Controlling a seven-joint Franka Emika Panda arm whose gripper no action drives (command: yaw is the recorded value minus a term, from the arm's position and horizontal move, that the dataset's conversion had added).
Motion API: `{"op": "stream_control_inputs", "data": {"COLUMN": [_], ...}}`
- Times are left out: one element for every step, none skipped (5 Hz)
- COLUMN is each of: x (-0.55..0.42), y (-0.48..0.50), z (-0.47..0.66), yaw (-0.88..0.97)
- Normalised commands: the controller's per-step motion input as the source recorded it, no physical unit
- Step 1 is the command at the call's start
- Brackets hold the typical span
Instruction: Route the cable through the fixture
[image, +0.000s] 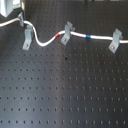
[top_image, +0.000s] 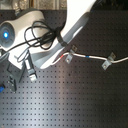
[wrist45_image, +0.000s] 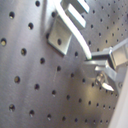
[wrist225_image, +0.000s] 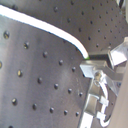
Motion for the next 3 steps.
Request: {"op": "stream_control_inputs", "data": {"x": [0.128, 0.181, 0.090], "y": [-0.021, 0.001, 0.281], "z": [-0.69, -0.68, 0.25], "yaw": [-0.49, -0.51, -0.59]}}
